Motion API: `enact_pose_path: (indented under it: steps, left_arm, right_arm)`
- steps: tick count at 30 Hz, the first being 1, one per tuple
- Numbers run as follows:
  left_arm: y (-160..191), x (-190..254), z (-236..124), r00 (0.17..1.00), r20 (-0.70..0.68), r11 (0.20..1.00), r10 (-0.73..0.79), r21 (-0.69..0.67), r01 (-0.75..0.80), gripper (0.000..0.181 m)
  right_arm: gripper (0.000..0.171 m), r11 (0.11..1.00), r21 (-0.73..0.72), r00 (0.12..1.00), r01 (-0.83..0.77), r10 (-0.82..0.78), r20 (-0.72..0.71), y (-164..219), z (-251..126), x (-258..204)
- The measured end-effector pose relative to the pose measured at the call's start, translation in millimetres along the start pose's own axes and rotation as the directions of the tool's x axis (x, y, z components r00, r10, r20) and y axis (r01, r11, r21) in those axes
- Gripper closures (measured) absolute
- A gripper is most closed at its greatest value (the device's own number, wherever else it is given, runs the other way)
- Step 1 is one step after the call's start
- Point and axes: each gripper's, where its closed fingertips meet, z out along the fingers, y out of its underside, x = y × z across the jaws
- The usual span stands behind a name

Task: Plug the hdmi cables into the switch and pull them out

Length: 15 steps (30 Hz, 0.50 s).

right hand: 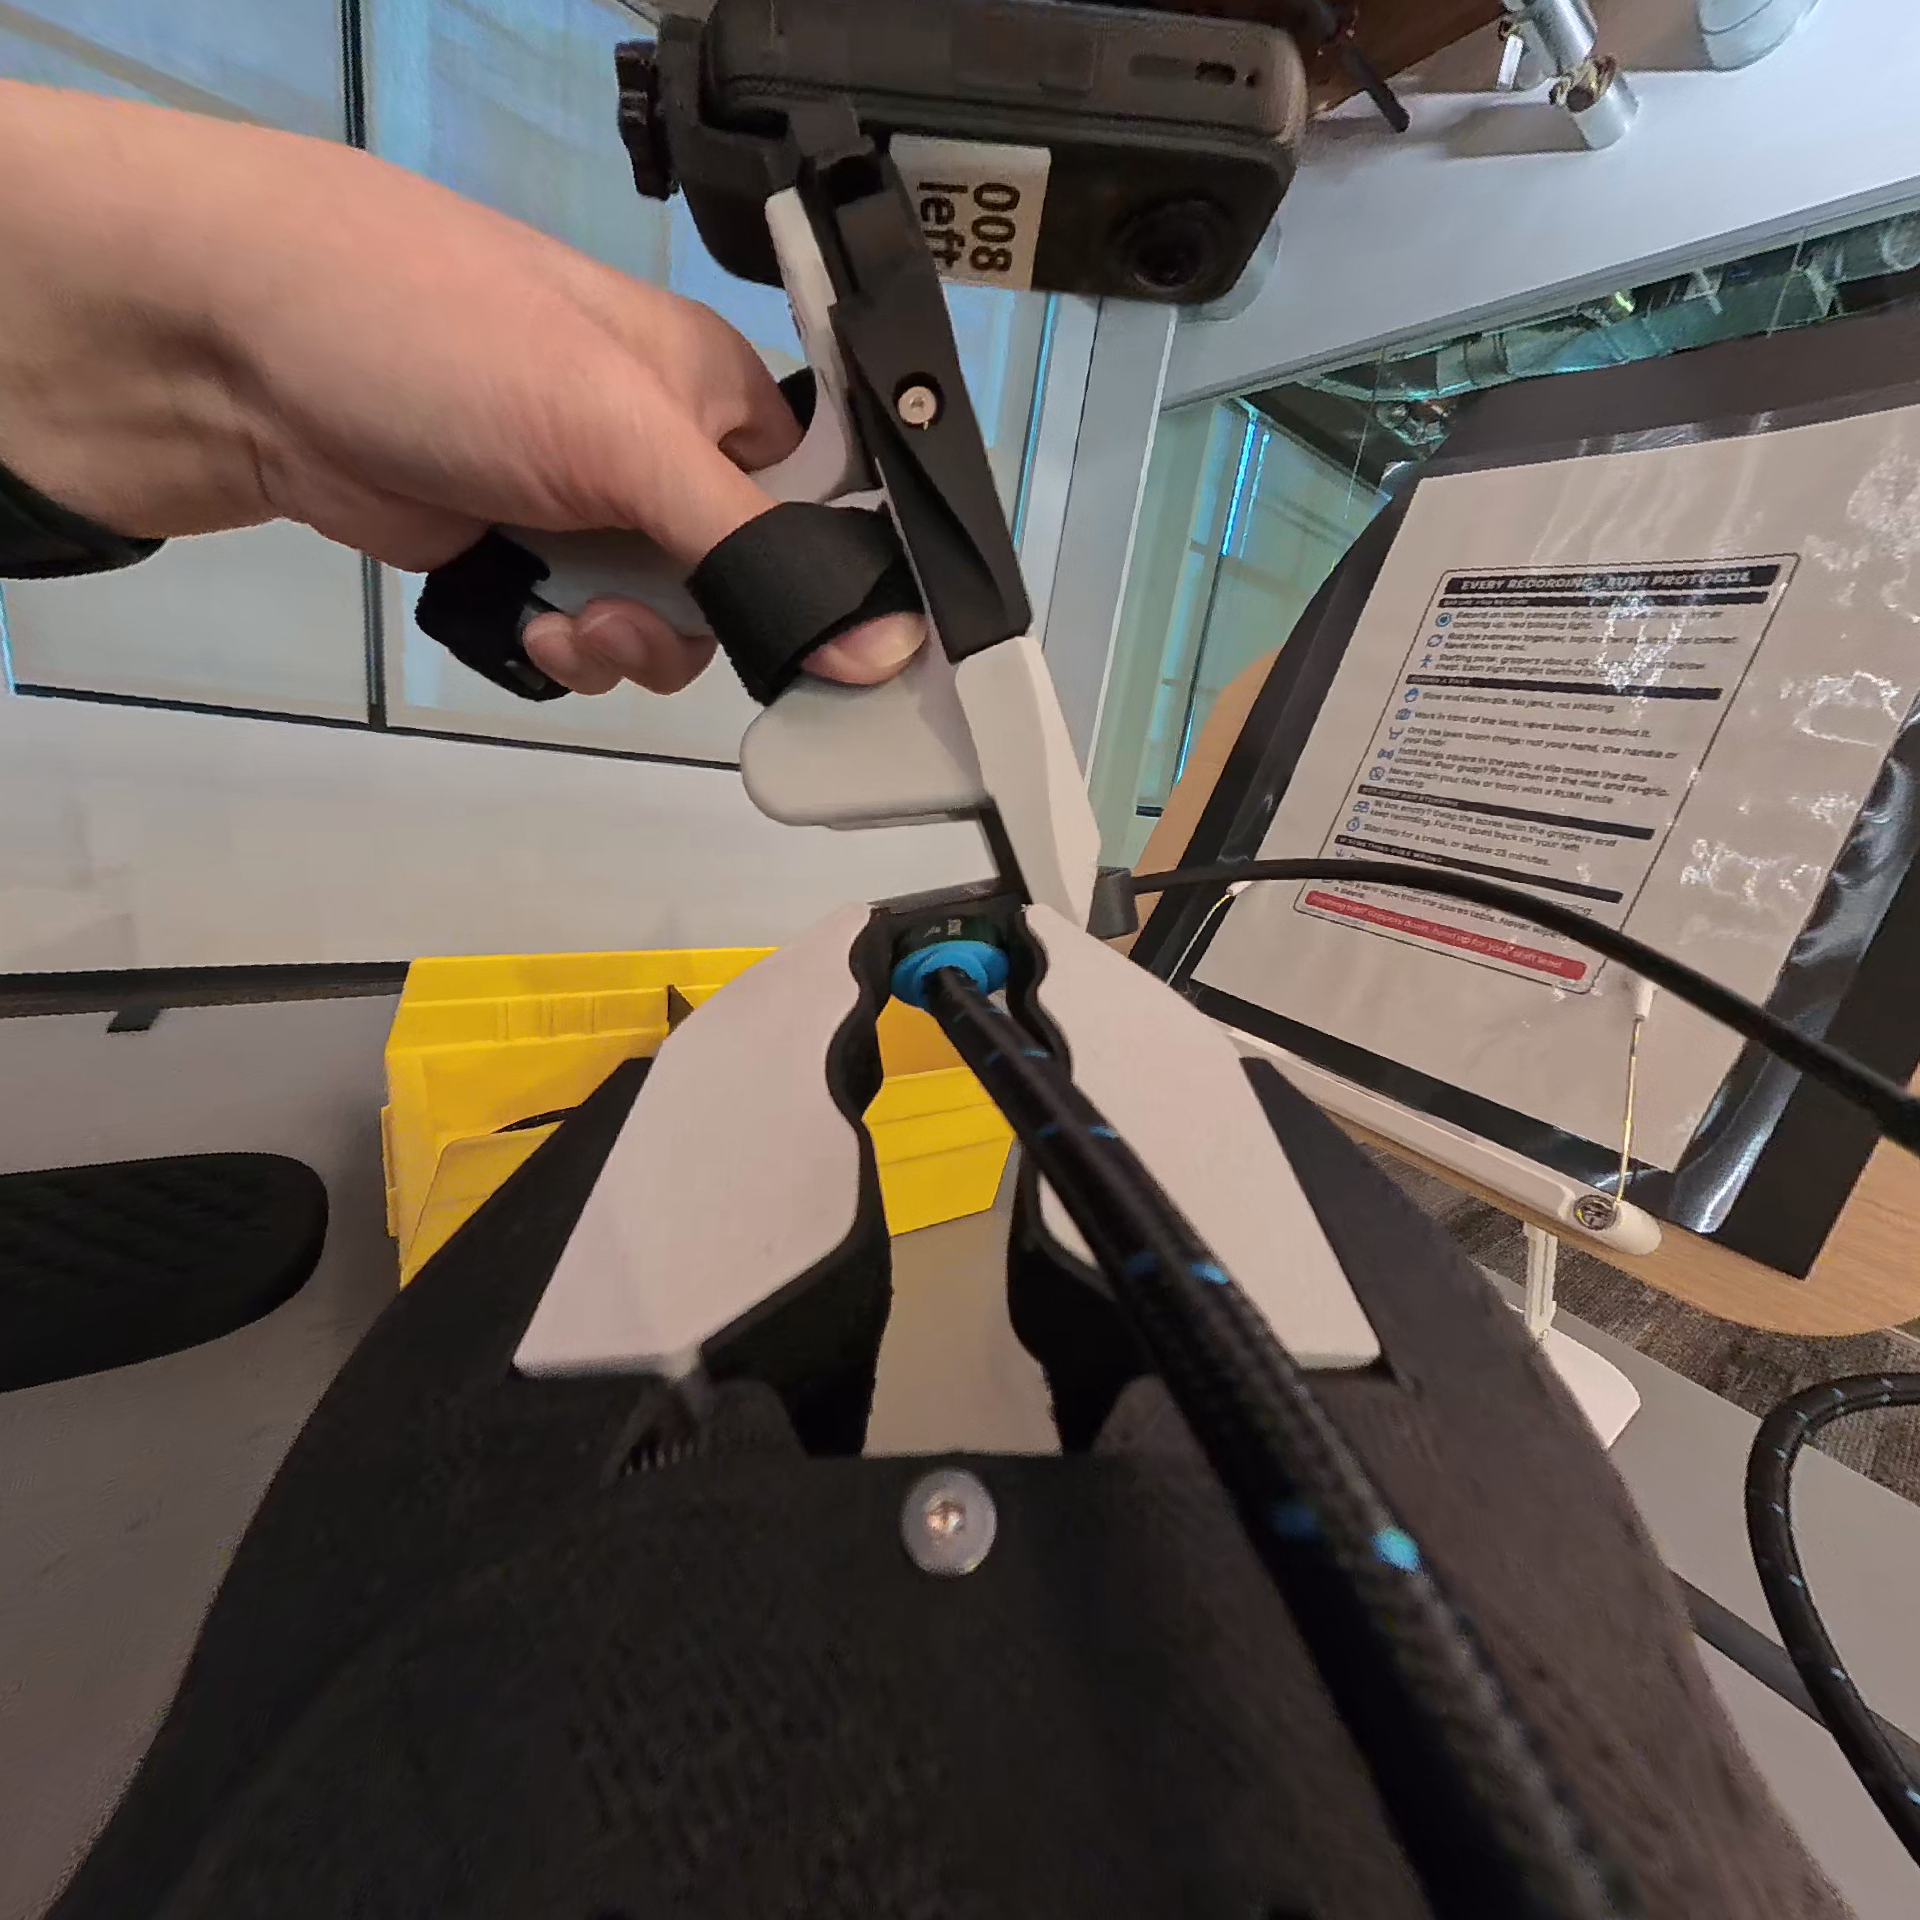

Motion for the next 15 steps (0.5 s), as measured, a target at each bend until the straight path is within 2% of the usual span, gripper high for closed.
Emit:
enact_pose_path:
  steps: [15]
  left_arm:
    - [-2.9, 4.7, 3.2, 1.0, 0.026, 1.0, 0.006, 0.016, -0.006, 0.116]
  right_arm:
    - [0.149, 0.997, 0.023, 0.996, 0.08, -0.079, -0.039, 0.7, -2.3, 1.1]
